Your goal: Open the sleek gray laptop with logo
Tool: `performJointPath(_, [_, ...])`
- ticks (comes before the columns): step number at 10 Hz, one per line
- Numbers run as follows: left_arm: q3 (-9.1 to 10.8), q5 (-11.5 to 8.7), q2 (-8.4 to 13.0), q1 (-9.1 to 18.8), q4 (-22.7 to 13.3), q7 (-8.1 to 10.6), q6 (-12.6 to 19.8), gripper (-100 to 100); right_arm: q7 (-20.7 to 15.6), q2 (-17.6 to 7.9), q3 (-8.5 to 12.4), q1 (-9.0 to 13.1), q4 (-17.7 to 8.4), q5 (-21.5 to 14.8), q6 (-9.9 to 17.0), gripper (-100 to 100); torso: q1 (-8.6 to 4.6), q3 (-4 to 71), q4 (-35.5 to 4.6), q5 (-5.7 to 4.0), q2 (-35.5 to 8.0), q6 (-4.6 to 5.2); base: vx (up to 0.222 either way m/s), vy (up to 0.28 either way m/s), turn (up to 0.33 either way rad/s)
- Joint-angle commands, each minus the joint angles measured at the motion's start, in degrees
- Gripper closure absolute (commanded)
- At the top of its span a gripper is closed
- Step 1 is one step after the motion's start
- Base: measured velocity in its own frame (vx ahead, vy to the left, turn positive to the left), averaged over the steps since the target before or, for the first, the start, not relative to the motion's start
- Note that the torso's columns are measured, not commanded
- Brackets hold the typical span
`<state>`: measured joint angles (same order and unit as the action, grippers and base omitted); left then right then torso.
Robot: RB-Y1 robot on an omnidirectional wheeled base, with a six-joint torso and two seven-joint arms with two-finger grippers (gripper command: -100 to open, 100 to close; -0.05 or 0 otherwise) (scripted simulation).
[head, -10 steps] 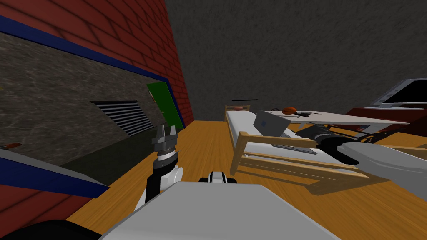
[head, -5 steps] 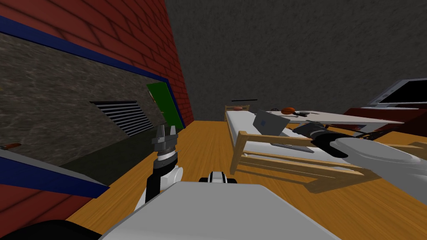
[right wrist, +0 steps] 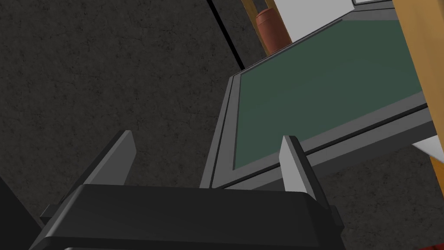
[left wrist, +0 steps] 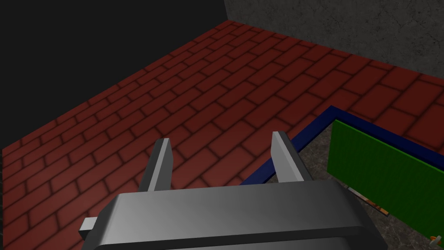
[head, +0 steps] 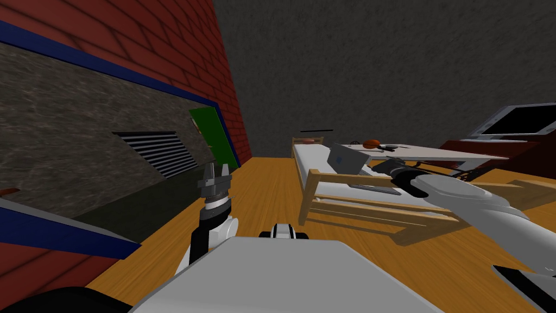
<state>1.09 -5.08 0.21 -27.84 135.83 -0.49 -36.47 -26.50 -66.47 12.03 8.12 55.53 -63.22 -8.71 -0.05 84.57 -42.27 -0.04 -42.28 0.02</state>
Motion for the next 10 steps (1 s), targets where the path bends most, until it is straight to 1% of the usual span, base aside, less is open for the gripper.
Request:
performJointPath(1, [0.0, 0.0, 0.0, 0.0, 0.0, 0.0, 0.0, 0, -1.3, 0.7, -1.8, 4.9, -4.4, -0.9, -1.4, -100, 0.03, 0.0, 0.0, -0.04, 0.0, 0.0, -0.026, 0.007, 0.003])
performJointPath(2, [0.0, 0.0, 0.0, 0.0, 0.0, 0.0, 0.0, 0, -1.3, 0.7, -1.8, 6.5, -4.4, -0.9, -1.4, -100, 0.05, 0.0, 0.0, -0.02, 0.0, -0.01, -0.01, 0.005, 0.002])
performJointPath(3, [0.0, 0.0, 0.0, 0.0, 0.0, 0.0, 0.0, 0, -1.3, 0.7, -1.8, 7.3, -4.4, -0.9, -1.4, -100, 0.05, 0.0, 0.0, 0.02, 0.1, -0.03, 0.0, 0.0, 0.0])
performJointPath(4, [0.0, 0.0, 0.0, 0.0, 0.0, 0.0, 0.0, 0, -2.9, 1.7, -3.6, 10.4, -8.4, -2.6, -3.3, -100, 0.04, 0.1, 0.0, 0.03, 0.1, -0.03, -0.048, 0.002, -0.075])
performJointPath(5, [0.0, 0.0, 0.0, 0.0, 0.0, 0.0, 0.0, 0, -2.9, 1.7, -5.3, 12.3, -10.1, -2.6, -3.3, -100, 0.04, 0.0, 0.0, -0.02, -0.1, -0.06, -0.059, 0.009, -0.024])
performJointPath(7, [0.0, 0.0, 0.0, 0.0, 0.0, 0.0, 0.0, 0, -2.9, 1.7, -5.5, 15.6, -10.1, -2.6, -3.3, -100, 0.07, 0.0, 0.0, 0.06, 0.0, -0.07, -0.019, -0.001, 0.004])
performJointPath(8, [0.0, 0.0, 0.0, 0.0, 0.0, 0.0, 0.0, 0, -4.4, 2.7, -7.9, 17.1, -12.8, -4.3, -5.2, -100, 0.09, 0.1, 0.0, 0.08, 0.1, -0.08, -0.038, 0.002, -0.062])
performJointPath(9, [0.0, 0.0, 0.0, 0.0, 0.0, 0.0, 0.0, 0, -4.4, 2.7, -9.0, 19.2, -14.9, -4.3, -5.2, -100, 0.05, 0.0, 0.0, 0.02, 0.0, -0.04, -0.054, 0.006, -0.028])
performJointPath(10, [0.0, 0.0, 0.0, 0.0, 0.0, 0.0, 0.0, 0, -4.4, 2.7, -9.1, 20.3, -15.7, -4.3, -5.2, -100, 0.04, 0.0, 0.0, 0.02, 0.0, -0.04, -0.032, 0.002, 0.01])
